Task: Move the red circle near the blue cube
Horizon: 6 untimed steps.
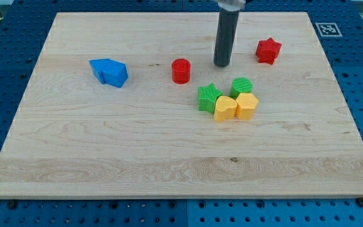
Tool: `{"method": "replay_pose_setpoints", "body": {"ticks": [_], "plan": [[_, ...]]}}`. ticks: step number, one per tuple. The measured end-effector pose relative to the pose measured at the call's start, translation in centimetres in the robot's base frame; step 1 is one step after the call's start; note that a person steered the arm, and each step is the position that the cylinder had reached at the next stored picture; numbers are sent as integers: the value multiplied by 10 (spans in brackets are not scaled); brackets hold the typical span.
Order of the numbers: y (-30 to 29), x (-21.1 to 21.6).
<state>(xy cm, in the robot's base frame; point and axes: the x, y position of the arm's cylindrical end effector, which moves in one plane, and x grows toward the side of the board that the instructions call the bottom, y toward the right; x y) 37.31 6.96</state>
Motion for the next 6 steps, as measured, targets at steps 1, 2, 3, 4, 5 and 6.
{"method": "replay_pose_setpoints", "body": {"ticks": [1, 2, 3, 4, 5, 6], "plan": [[-8, 7], [-15, 7], [-37, 7], [-58, 7], [-83, 7], [-102, 7]]}}
